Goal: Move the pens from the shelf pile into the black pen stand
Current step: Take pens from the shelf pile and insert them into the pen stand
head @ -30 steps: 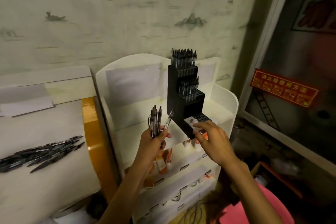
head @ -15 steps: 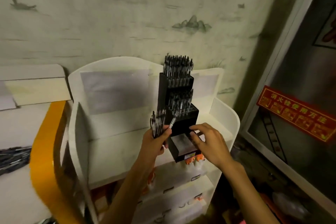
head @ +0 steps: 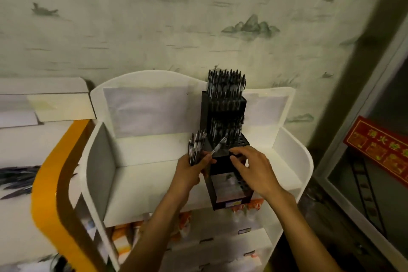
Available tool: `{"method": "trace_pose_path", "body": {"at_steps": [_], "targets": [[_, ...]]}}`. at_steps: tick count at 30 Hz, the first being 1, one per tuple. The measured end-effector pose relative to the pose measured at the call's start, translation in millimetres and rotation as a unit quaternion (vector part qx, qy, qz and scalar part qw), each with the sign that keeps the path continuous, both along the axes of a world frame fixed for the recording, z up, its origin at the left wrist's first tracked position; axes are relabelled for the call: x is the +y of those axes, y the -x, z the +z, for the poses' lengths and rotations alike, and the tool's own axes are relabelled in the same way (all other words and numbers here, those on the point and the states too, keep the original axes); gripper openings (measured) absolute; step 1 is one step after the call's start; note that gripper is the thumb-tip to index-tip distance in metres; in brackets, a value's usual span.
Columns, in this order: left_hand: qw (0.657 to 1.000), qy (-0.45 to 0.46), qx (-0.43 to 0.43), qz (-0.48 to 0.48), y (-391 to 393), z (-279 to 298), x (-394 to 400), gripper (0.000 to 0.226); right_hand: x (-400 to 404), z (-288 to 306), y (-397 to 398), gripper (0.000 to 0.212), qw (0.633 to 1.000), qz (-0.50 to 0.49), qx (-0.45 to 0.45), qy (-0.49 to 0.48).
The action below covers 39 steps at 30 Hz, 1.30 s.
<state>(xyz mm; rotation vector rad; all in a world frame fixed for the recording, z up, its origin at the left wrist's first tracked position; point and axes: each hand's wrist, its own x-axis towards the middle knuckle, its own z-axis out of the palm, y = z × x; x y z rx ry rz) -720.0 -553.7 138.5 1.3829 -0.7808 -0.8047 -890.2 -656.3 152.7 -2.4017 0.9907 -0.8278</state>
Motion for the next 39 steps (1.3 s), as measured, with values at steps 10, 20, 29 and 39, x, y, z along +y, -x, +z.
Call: {"method": "trace_pose_path", "body": {"at_steps": [10, 20, 29, 39], "targets": [[0.999, 0.014, 0.017, 0.043, 39, 4, -46, 0.011, -65, 10, 9, 0.017, 0.986, 0.076, -0.105, -0.104], [0.997, 0.003, -0.006, 0.073, 56, 6, -79, 0.016, -101, 15, 2, 0.013, 0.888, 0.135, -0.263, -0.352], [0.982, -0.019, -0.087, 0.169, 37, 7, -77, 0.016, -149, 28, -1, 0.014, 0.875, 0.048, -0.365, -0.315], [0.99, 0.009, 0.007, 0.14, 19, -4, -77, 0.009, -169, 24, -13, 0.009, 0.967, 0.01, -0.253, -0.034]]}}
